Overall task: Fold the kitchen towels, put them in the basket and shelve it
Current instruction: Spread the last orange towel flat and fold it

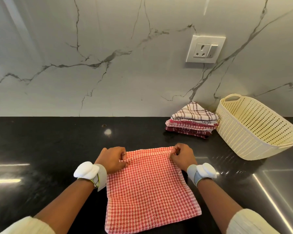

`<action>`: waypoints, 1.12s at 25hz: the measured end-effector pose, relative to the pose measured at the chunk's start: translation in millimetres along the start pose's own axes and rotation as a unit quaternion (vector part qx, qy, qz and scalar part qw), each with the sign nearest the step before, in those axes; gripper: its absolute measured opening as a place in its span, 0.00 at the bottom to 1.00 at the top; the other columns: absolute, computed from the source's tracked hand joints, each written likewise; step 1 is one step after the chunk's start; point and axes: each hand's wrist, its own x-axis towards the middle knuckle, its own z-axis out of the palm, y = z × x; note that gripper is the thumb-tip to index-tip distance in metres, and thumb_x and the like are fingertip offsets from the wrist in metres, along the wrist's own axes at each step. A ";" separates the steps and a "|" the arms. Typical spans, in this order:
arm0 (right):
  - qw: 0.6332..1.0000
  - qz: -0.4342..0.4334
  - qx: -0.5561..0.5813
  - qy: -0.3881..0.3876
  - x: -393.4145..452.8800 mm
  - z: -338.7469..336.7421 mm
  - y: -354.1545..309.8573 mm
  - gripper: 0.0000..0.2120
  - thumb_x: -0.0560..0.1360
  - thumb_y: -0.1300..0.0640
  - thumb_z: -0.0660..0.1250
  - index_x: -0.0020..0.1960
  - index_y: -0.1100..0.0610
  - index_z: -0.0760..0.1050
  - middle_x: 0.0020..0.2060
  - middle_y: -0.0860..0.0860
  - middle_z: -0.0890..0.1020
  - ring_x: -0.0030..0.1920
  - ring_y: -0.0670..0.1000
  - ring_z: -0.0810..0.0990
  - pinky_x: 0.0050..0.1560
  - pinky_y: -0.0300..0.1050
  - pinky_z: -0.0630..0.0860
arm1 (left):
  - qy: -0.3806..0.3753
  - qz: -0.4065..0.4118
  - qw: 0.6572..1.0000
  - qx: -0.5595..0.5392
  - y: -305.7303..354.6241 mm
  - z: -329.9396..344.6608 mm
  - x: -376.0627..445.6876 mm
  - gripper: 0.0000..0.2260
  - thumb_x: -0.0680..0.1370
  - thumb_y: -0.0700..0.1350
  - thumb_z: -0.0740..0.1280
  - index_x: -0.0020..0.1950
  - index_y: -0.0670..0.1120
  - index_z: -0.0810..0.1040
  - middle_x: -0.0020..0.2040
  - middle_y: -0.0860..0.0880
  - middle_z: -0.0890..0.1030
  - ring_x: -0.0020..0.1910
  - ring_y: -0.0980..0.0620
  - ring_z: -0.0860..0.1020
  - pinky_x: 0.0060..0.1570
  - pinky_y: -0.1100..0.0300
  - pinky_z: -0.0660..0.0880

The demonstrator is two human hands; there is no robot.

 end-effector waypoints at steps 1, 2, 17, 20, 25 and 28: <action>1.000 0.001 0.017 0.000 0.3 -0.9 -0.1 0.08 0.68 0.62 0.73 0.39 0.53 0.75 0.39 0.51 0.80 0.40 0.50 0.79 0.43 0.43 0.74 | -0.030 0.000 0.998 -0.047 -1.4 -2.2 1.5 0.08 0.73 0.53 0.71 0.43 0.53 0.73 0.47 0.57 0.78 0.47 0.56 0.77 0.58 0.54 0.71; 1.000 -0.003 0.030 -0.003 0.6 -0.6 -0.1 0.09 0.68 0.61 0.74 0.43 0.53 0.75 0.39 0.50 0.80 0.40 0.50 0.79 0.43 0.42 0.74 | -0.056 0.004 0.994 -0.098 -3.1 -5.1 1.2 0.07 0.74 0.51 0.71 0.43 0.52 0.73 0.48 0.57 0.79 0.48 0.56 0.77 0.57 0.54 0.74; 0.985 0.025 0.170 -0.007 -2.4 -3.8 0.4 0.05 0.79 0.55 0.64 0.50 0.55 0.69 0.39 0.52 0.78 0.35 0.49 0.75 0.35 0.42 0.72 | -0.078 0.058 0.992 -0.080 6.1 -25.6 14.9 0.06 0.79 0.52 0.64 0.45 0.54 0.69 0.45 0.56 0.80 0.44 0.55 0.79 0.52 0.56 0.78; 0.975 0.011 0.220 0.018 4.3 -1.7 -1.6 0.09 0.78 0.58 0.64 0.55 0.53 0.66 0.42 0.54 0.81 0.40 0.54 0.81 0.42 0.50 0.78 | -0.047 0.051 0.996 -0.060 5.5 -22.5 24.3 0.06 0.80 0.54 0.62 0.46 0.55 0.68 0.43 0.55 0.80 0.41 0.55 0.79 0.49 0.56 0.78; 0.979 0.032 0.190 0.061 12.0 12.4 12.5 0.11 0.78 0.60 0.64 0.55 0.51 0.63 0.44 0.57 0.78 0.41 0.54 0.77 0.38 0.44 0.71 | -0.045 0.009 0.999 0.013 8.4 -10.6 41.9 0.07 0.80 0.57 0.59 0.49 0.54 0.69 0.40 0.56 0.78 0.39 0.56 0.77 0.39 0.63 0.69; 0.979 0.044 0.183 0.080 14.1 15.0 12.4 0.11 0.78 0.57 0.64 0.54 0.49 0.62 0.44 0.57 0.78 0.41 0.55 0.77 0.39 0.46 0.72 | -0.024 -0.005 0.999 0.047 9.5 -5.3 44.0 0.08 0.80 0.58 0.59 0.52 0.55 0.69 0.42 0.56 0.78 0.40 0.56 0.77 0.40 0.63 0.71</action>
